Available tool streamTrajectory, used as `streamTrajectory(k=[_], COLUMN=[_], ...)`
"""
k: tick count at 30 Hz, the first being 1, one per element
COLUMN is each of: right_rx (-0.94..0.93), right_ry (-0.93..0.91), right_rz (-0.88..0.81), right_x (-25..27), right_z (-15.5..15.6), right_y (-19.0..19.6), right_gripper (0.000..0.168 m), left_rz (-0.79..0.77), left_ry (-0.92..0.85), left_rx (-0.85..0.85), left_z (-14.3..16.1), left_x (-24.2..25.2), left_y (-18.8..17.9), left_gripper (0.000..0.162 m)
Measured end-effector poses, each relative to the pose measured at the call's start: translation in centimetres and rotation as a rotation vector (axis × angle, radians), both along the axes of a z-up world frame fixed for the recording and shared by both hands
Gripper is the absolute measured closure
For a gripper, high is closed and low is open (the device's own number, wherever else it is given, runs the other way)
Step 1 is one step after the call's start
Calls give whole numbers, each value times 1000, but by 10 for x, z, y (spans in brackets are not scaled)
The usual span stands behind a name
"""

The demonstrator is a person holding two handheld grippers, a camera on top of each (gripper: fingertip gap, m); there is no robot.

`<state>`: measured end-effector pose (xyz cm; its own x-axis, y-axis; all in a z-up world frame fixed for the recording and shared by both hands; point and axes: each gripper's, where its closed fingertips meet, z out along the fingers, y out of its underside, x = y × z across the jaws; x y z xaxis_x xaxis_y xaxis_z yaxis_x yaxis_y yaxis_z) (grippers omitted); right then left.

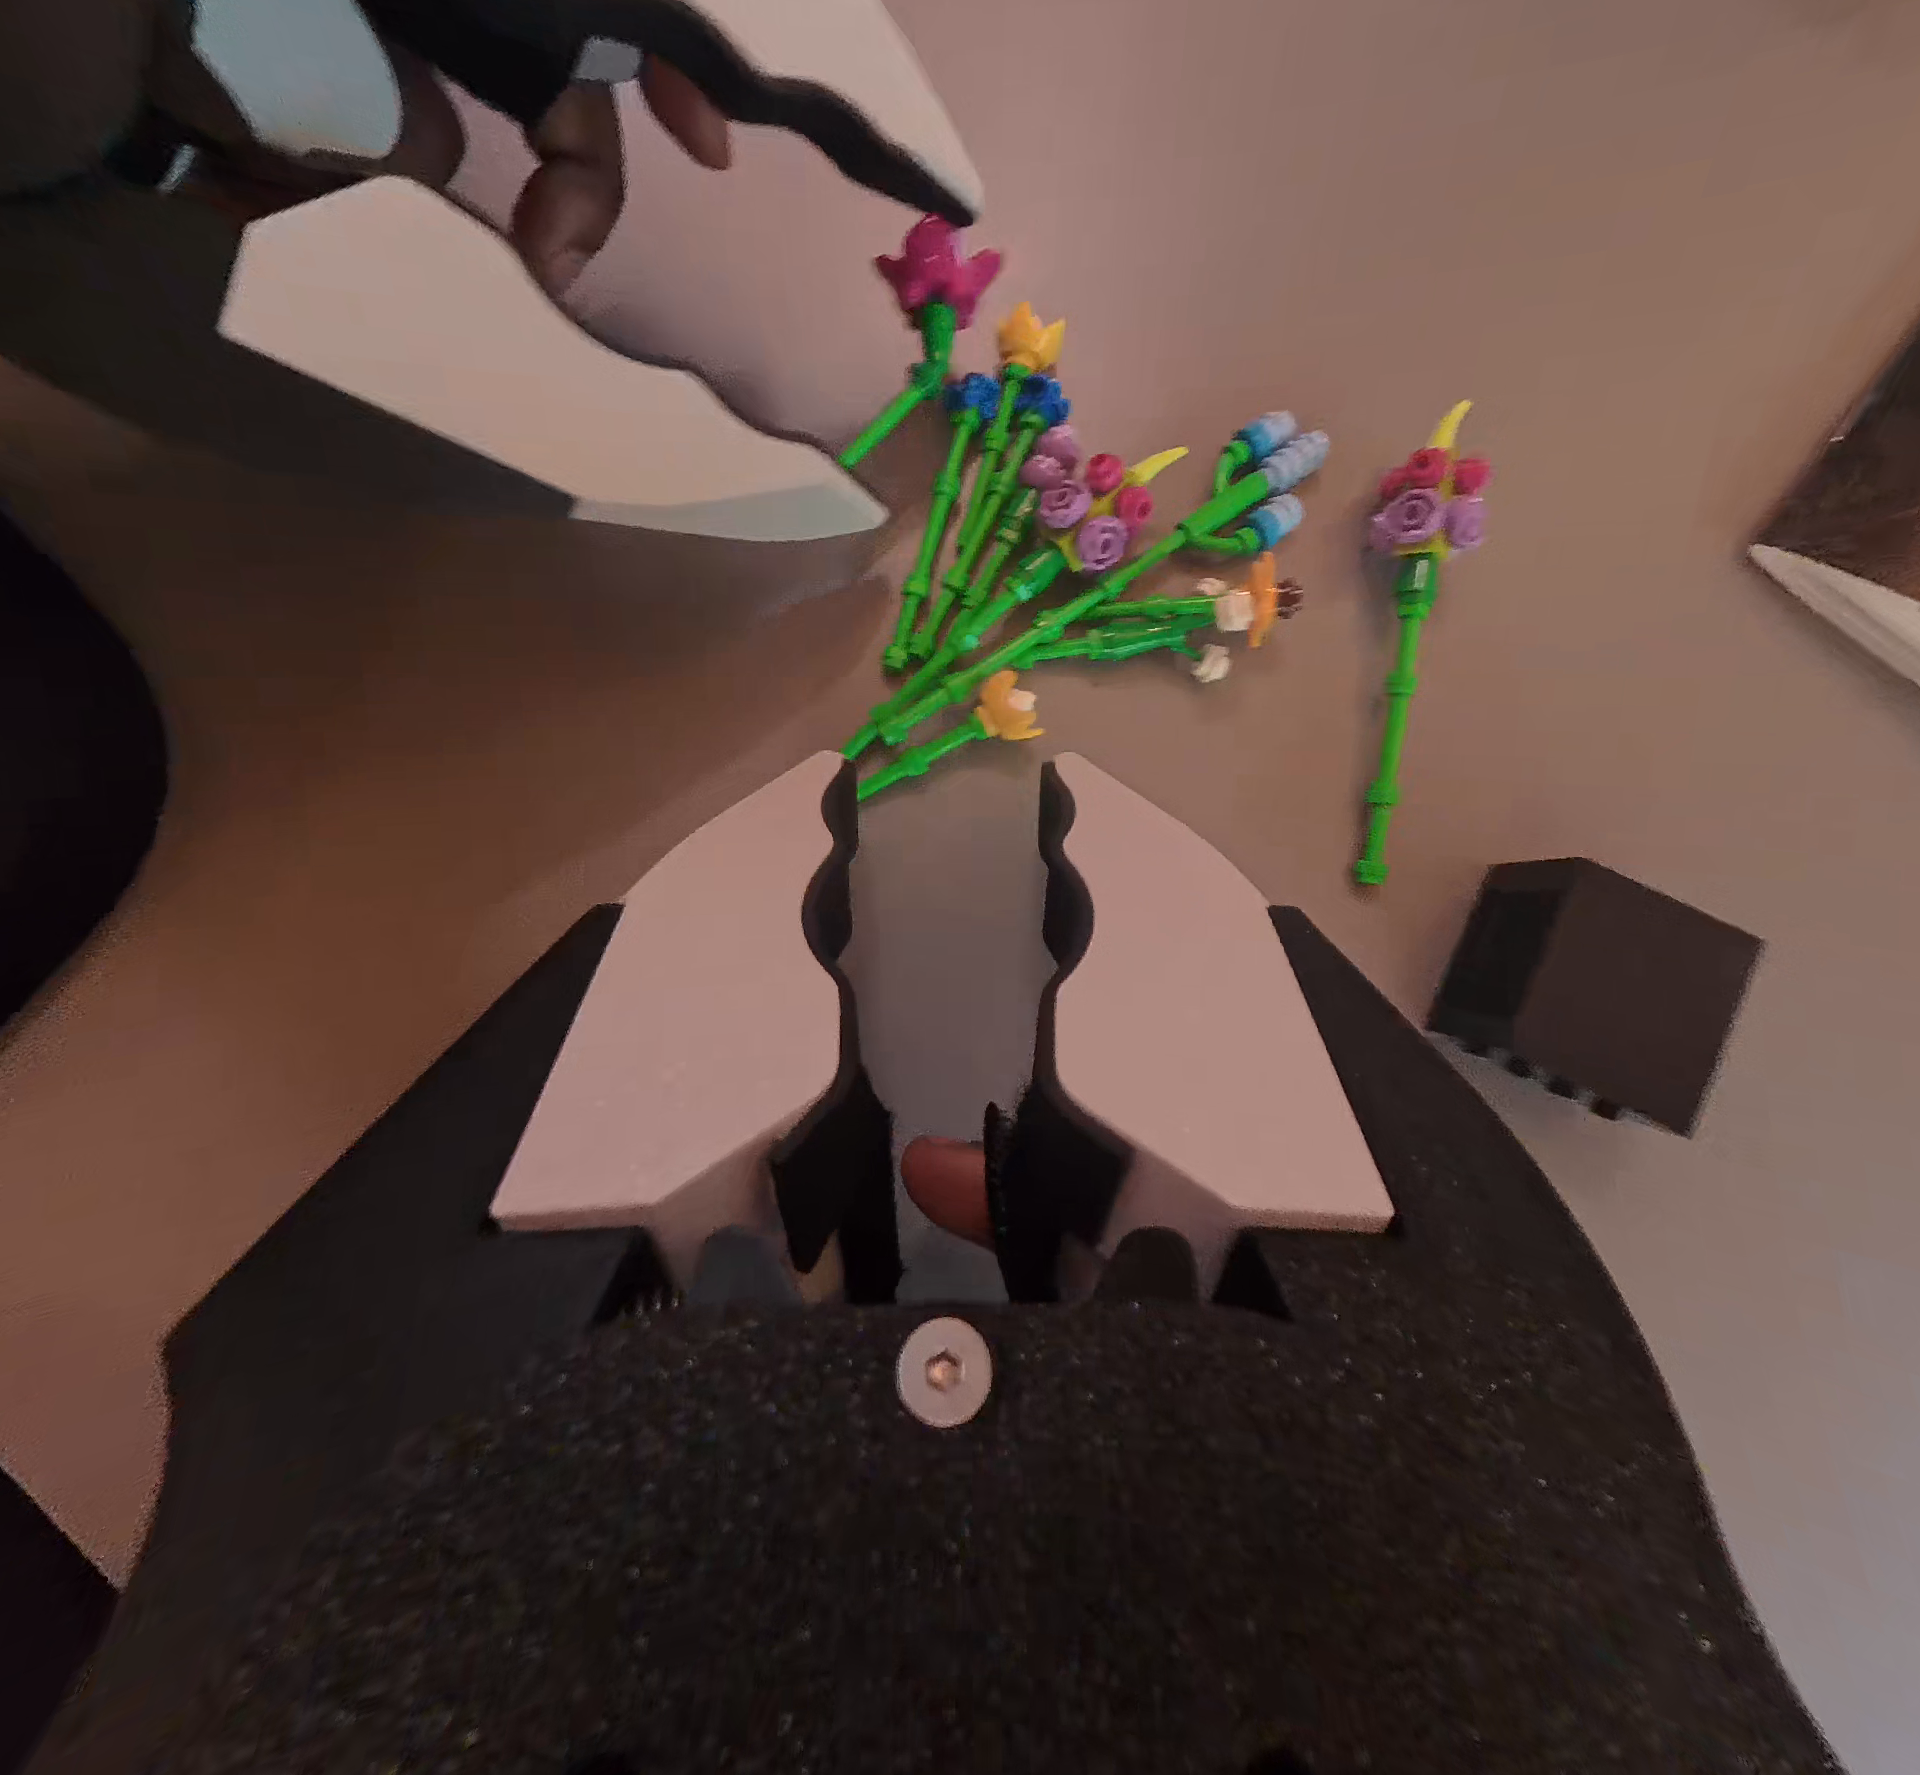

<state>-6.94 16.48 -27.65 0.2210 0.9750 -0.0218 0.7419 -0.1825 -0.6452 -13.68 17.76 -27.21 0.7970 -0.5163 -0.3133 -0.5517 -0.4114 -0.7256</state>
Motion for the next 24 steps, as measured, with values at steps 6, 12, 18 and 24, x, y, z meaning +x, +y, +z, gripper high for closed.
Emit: streamTrajectory(k=[6,12,18,24], right_rx=[42,394,408,451], right_ry=[50,-206,-356,-412], right_rz=[381,962,1261,1463], right_x=[-4,-10,-17,-13], right_z=[22,10,-10,-17], right_y=[13,40,42,38], right_gripper=[122,126,140,157], left_rz=[39,57,90,61], left_ry=[27,-56,-124,-161], left_rx=[100,169,140,119], left_z=[14,31,22,17], left_x=[10,37,33,32], left_y=[-6,-18,-18,-17], left_gripper=[113,113,113,113])
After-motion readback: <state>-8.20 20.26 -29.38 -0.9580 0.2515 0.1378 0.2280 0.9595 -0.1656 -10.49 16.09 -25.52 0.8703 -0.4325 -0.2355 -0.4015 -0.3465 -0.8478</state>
